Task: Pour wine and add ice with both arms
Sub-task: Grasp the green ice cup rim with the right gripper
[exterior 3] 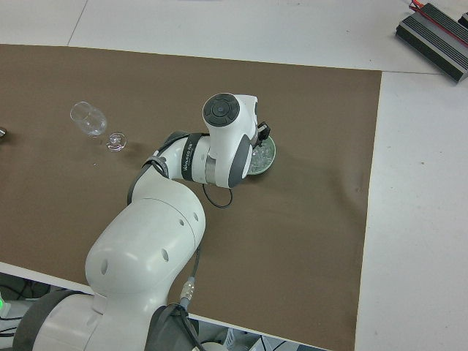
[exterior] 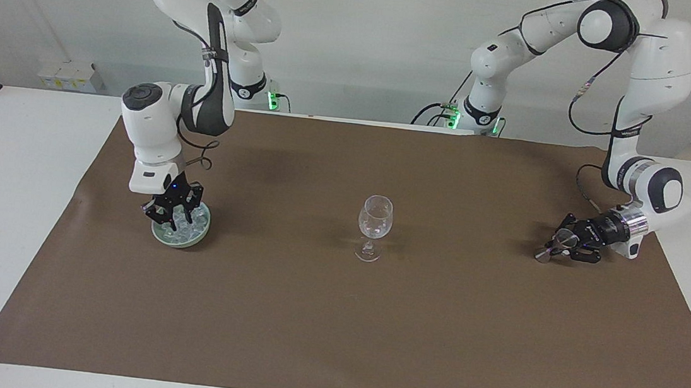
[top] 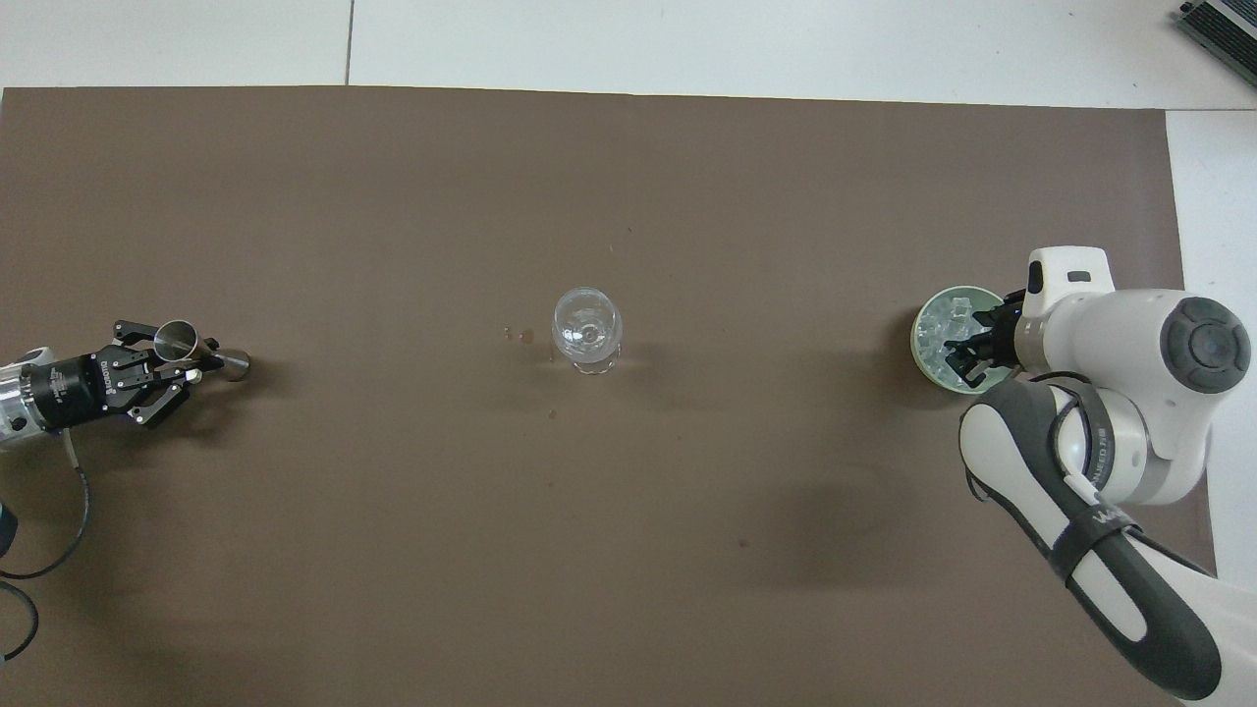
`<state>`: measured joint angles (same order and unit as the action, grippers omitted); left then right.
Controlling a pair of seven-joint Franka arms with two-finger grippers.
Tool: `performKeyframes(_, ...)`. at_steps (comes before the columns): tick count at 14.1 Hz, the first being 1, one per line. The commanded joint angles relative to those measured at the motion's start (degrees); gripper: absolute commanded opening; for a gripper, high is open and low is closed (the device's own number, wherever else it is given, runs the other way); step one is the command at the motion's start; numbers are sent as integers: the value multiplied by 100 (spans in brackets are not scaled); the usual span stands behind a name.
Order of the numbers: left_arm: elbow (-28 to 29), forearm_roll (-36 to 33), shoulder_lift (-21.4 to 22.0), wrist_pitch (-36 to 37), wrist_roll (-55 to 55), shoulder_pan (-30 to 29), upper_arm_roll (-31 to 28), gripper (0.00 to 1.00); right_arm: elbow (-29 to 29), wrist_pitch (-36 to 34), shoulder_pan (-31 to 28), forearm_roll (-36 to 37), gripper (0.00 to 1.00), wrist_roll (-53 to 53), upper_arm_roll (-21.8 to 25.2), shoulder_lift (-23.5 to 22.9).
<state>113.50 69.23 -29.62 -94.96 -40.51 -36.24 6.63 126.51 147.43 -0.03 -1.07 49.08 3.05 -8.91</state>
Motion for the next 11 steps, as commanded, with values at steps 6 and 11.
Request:
performKeyframes(6,-188,-137,-123,153,-115,-76,31,76,-21,-179,-41,-51,21,128,-24,39)
performKeyframes(11,-231,-216,-123,171,-123,-155,31,100,-267,-635,-41,-51,14,-117,-24,135)
